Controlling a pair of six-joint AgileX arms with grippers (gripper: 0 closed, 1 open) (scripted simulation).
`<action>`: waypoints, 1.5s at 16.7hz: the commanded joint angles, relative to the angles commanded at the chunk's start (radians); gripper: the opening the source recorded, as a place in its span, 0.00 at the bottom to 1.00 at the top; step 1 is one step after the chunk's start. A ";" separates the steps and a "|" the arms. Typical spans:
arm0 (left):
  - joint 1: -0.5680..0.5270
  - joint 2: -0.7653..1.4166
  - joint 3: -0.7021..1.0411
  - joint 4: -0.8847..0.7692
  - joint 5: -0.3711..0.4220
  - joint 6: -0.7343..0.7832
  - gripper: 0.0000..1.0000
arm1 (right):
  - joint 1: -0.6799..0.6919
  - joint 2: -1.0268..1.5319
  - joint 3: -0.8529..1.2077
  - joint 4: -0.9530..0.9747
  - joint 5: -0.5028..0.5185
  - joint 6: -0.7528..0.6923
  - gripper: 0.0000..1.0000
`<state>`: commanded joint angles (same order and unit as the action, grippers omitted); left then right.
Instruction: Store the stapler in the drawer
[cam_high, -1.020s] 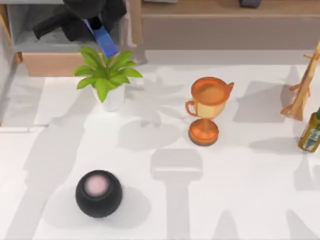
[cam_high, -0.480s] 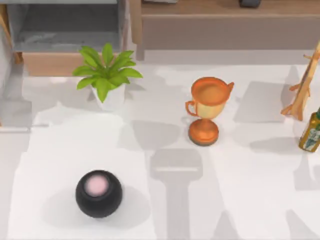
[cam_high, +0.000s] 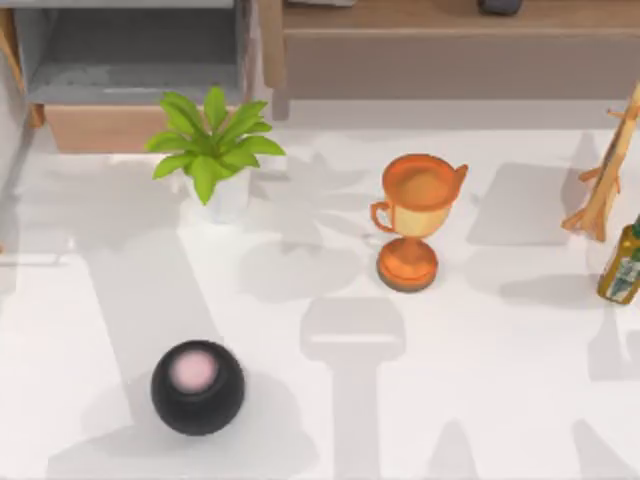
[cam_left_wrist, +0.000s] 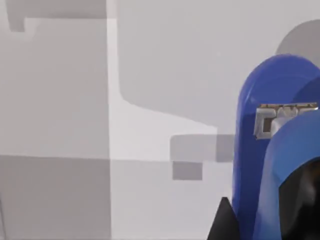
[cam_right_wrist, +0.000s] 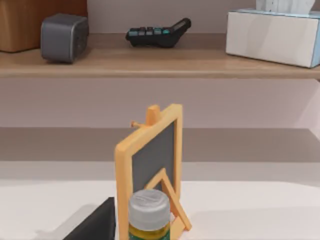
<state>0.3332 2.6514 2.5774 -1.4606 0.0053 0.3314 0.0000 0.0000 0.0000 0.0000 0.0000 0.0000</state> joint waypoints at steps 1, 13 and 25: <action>0.002 0.013 0.006 -0.013 0.009 0.025 0.00 | 0.000 0.000 0.000 0.000 0.000 0.000 1.00; 0.000 0.020 -0.023 0.000 0.015 0.051 0.00 | 0.000 0.000 0.000 0.000 0.000 0.000 1.00; 0.003 0.009 -0.057 0.025 0.016 0.049 0.38 | 0.000 0.000 0.000 0.000 0.000 0.000 1.00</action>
<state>0.3364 2.6604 2.5205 -1.4354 0.0210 0.3805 0.0000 0.0000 0.0000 0.0000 0.0000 0.0000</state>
